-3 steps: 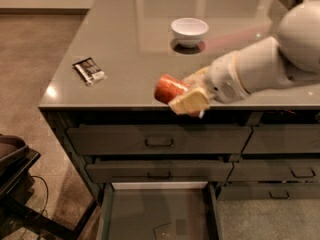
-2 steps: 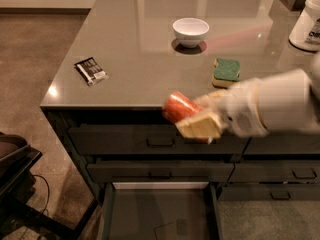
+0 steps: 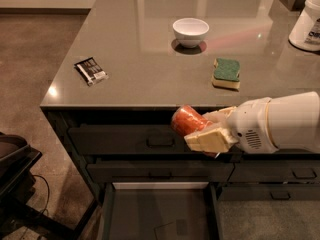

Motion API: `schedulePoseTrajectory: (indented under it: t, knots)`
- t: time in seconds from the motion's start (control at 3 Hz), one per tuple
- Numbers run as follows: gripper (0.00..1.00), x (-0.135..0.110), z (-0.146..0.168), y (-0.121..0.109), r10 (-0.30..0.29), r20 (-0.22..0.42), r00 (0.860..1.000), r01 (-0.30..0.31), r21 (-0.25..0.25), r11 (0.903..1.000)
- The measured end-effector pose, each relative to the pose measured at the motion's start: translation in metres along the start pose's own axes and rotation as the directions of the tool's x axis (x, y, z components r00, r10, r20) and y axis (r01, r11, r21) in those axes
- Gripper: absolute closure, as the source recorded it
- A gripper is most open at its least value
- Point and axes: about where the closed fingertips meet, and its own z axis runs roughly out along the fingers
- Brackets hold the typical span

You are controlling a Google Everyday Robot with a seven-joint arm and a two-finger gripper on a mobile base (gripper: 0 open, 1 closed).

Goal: Place coke can into bottom drawer

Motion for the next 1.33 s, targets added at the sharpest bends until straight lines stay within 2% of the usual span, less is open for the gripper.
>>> schedulePoseTrajectory:
  t: [0.33, 0.67, 1.0, 1.33]
  knots:
    - [1.00, 0.023, 0.016, 0.005, 0.025, 0.042, 0.999, -0.024, -0.025, 0.9994]
    - [1.00, 0.094, 0.064, 0.018, 0.181, 0.141, 0.973, -0.171, -0.080, 0.9820]
    - [1.00, 0.168, 0.111, 0.047, 0.307, 0.200, 0.930, -0.290, -0.110, 0.9507]
    - [1.00, 0.200, 0.134, 0.053, 0.322, 0.211, 0.923, -0.307, -0.099, 0.9464]
